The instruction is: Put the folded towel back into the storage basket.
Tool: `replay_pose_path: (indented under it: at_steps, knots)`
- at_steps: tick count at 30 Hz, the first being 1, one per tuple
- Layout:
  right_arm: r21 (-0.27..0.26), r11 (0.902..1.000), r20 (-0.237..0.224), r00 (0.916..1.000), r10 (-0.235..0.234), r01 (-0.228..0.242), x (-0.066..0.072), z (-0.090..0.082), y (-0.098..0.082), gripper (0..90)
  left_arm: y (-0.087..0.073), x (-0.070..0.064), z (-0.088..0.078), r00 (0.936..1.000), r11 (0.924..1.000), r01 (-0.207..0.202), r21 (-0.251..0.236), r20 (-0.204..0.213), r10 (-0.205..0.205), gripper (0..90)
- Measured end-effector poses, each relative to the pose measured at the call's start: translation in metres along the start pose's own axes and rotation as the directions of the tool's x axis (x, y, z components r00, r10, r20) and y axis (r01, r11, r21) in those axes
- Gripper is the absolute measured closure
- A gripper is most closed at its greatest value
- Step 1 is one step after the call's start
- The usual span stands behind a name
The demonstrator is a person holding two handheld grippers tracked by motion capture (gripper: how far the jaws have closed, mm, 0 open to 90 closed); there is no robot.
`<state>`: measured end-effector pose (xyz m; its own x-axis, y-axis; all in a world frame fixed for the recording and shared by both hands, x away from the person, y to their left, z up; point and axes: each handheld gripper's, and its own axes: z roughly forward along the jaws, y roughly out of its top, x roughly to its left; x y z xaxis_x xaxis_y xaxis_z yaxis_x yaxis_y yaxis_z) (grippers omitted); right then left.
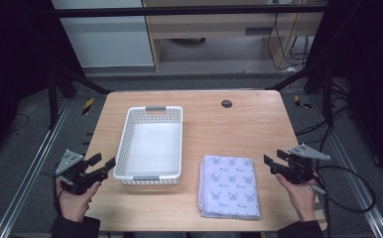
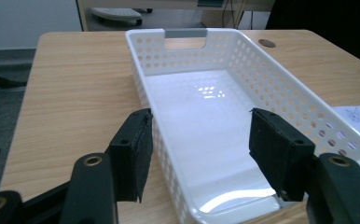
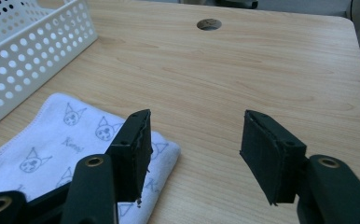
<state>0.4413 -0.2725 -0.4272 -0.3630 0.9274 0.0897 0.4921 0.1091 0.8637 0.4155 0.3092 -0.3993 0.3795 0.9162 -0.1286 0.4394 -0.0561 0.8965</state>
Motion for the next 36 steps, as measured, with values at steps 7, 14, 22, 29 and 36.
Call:
replay_pose_path:
  at_steps: [7,14,22,29,36]
  knots:
    - [0.006,1.0000,-0.034,0.9994,-0.002,0.002,0.003,-0.002,0.005,41.1,0.006,-0.019,0.003,0.9989,0.9992,-0.036,-0.014,0.030,0.037,38.0]
    - [0.004,0.9996,-0.063,0.9976,-0.027,0.027,0.011,-0.002,0.011,39.5,0.011,-0.045,0.010,0.9940,0.9970,-0.076,-0.012,0.078,0.077,37.7]
    - [0.000,0.9995,-0.094,0.9950,-0.033,0.033,0.014,-0.003,0.018,39.0,0.017,-0.068,0.016,0.9900,0.9959,-0.090,-0.010,0.108,0.091,37.8]
    - [0.009,0.9991,-0.105,0.9937,-0.040,0.041,0.016,0.000,0.018,38.6,0.025,-0.091,0.022,0.9839,0.9928,-0.119,-0.016,0.132,0.120,37.8]
    - [0.024,0.9981,-0.113,0.9922,-0.054,0.057,0.021,0.001,0.014,37.1,0.023,-0.115,0.033,0.9733,0.9879,-0.155,0.001,0.171,0.153,38.1]
